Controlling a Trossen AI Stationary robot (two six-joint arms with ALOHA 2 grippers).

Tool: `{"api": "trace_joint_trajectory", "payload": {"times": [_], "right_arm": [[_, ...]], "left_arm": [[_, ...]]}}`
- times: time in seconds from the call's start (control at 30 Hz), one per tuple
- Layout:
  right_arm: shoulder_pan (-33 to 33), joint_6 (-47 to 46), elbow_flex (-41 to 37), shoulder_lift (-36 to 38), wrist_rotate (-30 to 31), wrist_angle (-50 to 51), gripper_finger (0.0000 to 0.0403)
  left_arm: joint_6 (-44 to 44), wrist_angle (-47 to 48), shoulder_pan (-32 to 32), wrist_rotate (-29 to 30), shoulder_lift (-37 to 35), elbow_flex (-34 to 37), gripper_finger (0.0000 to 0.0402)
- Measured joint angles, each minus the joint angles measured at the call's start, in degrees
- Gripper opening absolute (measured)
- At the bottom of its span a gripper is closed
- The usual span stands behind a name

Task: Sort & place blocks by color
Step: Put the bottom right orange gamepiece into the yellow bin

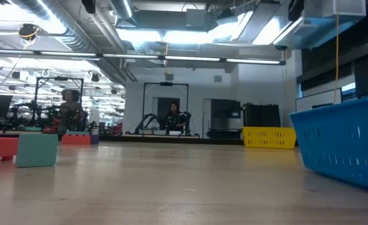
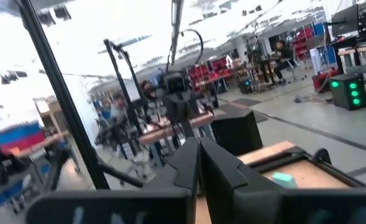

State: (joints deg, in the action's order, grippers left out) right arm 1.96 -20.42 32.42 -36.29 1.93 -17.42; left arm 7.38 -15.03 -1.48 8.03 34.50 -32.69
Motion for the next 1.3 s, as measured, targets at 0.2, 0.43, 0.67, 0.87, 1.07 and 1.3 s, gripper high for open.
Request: {"api": "trace_joint_trajectory", "payload": {"times": [0.2,0.43,0.67,0.87,1.07,1.3], "right_arm": [[0.06,-8.56,1.05,-1.23,4.36,-2.08,0.0055],[0.07,-9.07,10.21,-8.32,4.16,5.85,0.0176],[0.50,-6.06,21.10,-13.05,0.82,25.65,0.0226],[-1.44,-23.06,23.50,-13.42,-10.24,47.58,0.0220],[-13.22,-47.11,18.57,-13.94,-13.18,63.09,0.0220],[-32.31,-77.10,10.98,-15.34,-13.11,63.64,0.0219]], "left_arm": [[0.00,0.00,0.00,0.00,0.00,0.00,0.0000],[0.25,-0.02,0.00,0.00,0.00,0.00,0.0000],[4.48,-0.02,0.00,-0.02,0.00,0.00,0.0000],[4.29,-0.02,0.00,0.31,0.00,0.00,0.0000],[4.44,-0.02,0.02,3.13,0.00,-0.02,0.0000],[4.44,-0.02,0.01,3.92,-0.02,-0.02,0.0000]]}}
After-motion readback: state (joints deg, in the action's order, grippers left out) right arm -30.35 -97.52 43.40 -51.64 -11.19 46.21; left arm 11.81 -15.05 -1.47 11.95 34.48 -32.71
